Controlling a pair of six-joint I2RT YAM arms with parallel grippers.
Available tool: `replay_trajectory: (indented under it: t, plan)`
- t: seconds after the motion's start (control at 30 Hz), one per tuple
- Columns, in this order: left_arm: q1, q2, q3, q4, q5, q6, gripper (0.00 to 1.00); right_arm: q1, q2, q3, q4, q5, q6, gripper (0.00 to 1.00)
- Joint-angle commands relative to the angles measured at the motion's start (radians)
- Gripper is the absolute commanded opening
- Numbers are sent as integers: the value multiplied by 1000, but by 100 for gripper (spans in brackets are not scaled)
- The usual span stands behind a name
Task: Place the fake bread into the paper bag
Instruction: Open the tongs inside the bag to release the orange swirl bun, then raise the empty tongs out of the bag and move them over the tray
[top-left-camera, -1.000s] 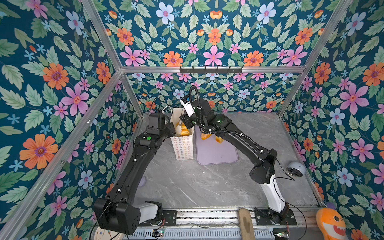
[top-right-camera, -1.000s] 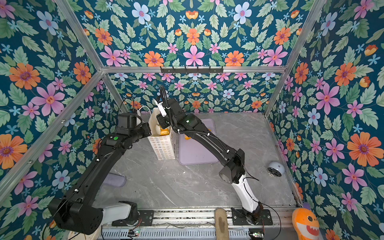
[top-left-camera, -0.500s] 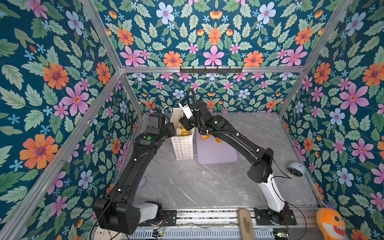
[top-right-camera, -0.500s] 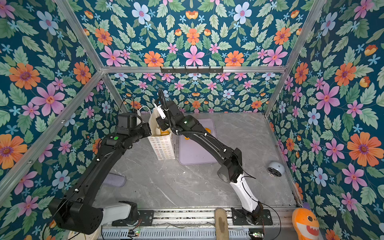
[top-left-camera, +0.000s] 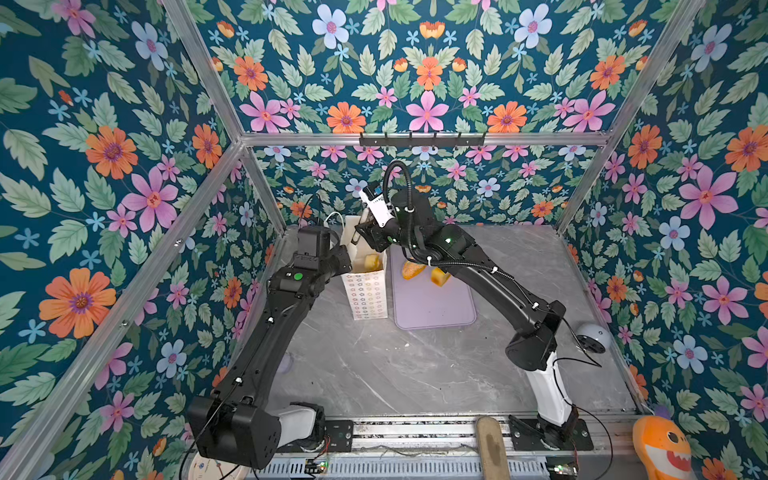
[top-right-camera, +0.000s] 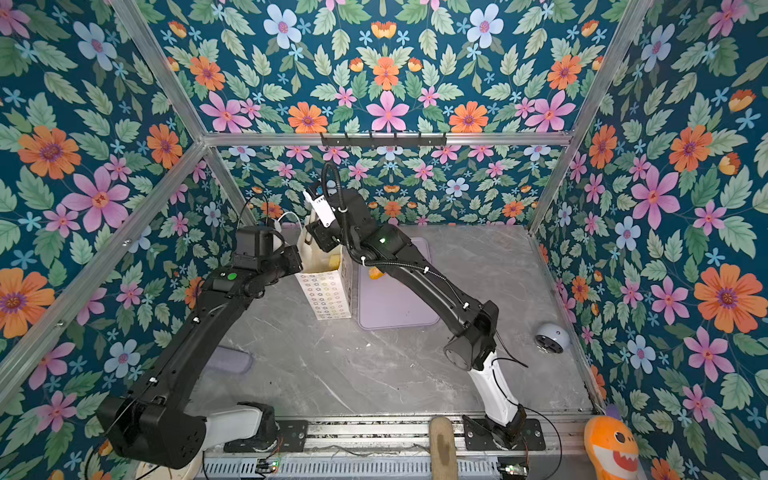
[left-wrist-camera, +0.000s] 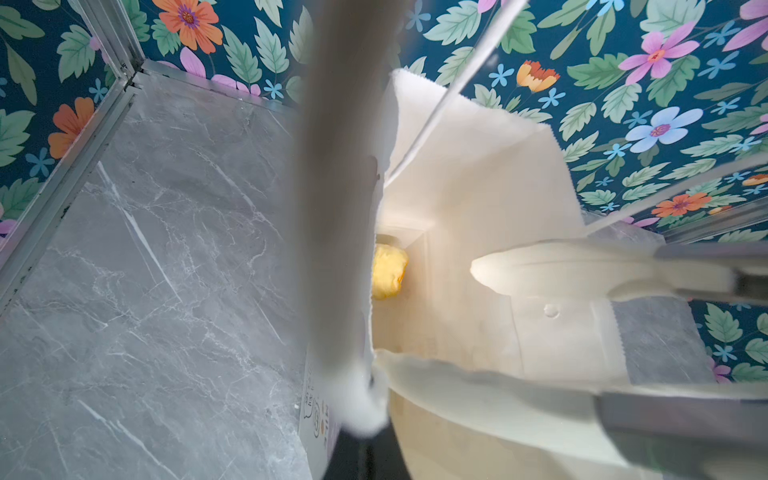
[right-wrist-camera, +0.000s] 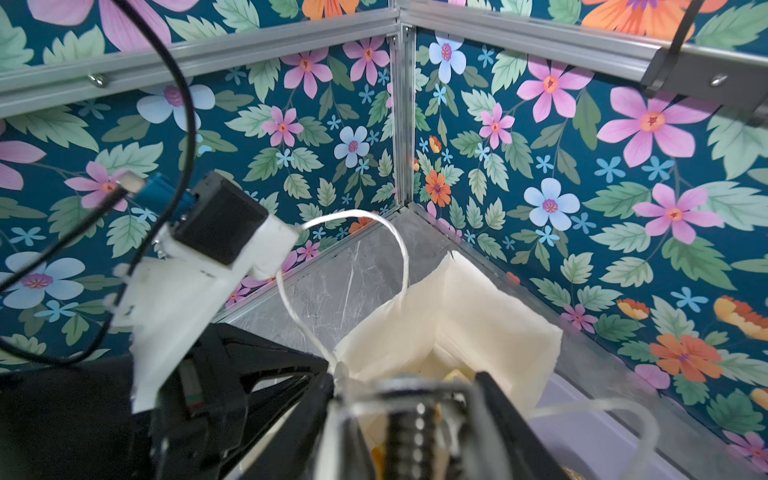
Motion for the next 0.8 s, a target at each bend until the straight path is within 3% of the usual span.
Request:
replay_trajectory:
  t: [0.0, 0.5, 0.77]
  plan:
    - [2, -6, -1, -5, -5, 10, 0, 2, -49, 4, 85, -39, -26, 53]
    - [3, -8, -10, 1, -5, 10, 0, -40, -214, -31, 155, -106, -38, 50]
    - [2, -8, -7, -2, -7, 10, 0, -116, -354, -180, 242, -113, -14, 50]
